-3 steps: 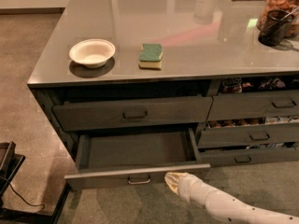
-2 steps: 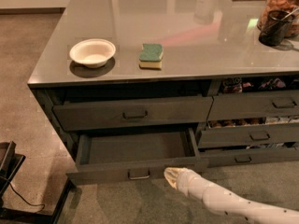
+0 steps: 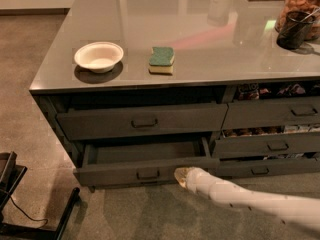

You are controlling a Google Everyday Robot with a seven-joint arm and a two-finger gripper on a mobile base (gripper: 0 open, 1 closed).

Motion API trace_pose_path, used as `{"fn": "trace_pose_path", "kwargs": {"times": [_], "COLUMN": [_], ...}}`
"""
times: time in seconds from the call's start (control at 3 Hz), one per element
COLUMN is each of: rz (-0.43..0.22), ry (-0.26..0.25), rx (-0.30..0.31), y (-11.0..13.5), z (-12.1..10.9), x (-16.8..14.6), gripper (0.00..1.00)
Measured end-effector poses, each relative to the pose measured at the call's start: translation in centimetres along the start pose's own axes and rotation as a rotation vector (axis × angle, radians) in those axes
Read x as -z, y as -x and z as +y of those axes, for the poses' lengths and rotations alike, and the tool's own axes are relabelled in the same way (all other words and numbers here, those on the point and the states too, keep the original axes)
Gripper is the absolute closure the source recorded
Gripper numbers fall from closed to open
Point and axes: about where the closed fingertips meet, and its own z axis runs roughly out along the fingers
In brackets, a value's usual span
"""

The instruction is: Close middle drawer

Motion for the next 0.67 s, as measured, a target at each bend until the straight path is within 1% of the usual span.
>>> {"fn": "trace_pose_path", "kwargs": {"times": [0.33,0.67], "rz": [0.057,0.116], "ry": [0.054,0.125], "rx": [0.031,0.059], "y": [-0.6,-1.4], "z": [-1.6,-2.7], "x": [-2.4,-4.9], "gripper": [1.0,1.0]}}
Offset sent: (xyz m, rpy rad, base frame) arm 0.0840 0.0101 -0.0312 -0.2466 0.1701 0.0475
